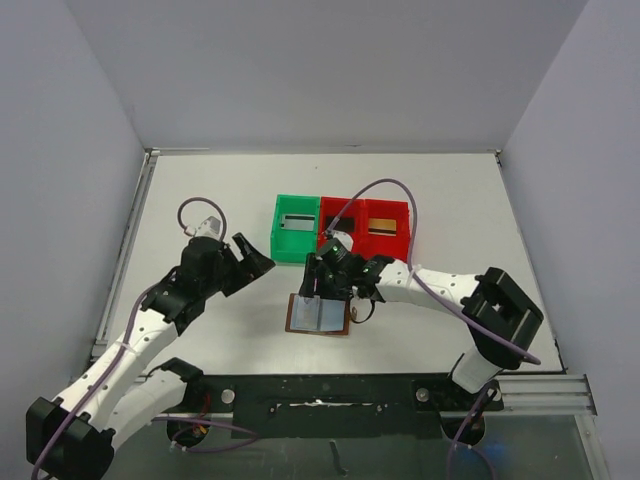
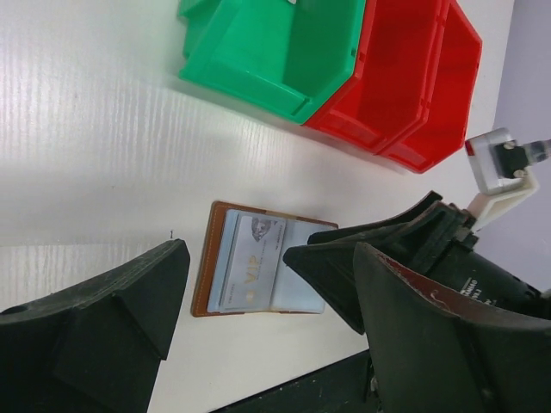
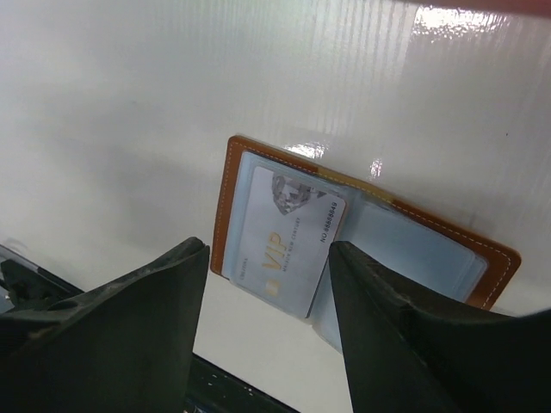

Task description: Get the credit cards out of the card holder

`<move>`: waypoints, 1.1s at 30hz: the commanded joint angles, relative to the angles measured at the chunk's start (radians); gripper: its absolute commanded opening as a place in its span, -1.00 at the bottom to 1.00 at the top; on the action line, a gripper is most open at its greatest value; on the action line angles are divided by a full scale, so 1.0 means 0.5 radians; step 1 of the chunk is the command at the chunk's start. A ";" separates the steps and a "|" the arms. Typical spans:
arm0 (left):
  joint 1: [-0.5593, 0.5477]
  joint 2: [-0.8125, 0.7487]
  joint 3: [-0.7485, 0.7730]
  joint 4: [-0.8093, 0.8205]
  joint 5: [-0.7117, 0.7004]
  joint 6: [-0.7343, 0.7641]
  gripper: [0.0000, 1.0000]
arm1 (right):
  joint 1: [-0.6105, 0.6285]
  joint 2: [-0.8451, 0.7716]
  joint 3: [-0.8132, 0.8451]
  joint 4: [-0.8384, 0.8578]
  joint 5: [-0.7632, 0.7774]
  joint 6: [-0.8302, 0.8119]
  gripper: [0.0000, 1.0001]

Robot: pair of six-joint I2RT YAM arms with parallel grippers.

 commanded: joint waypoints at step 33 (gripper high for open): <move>-0.203 0.470 -0.193 0.684 0.582 0.086 -0.13 | -0.225 -0.149 -0.604 0.833 -0.518 0.264 -0.30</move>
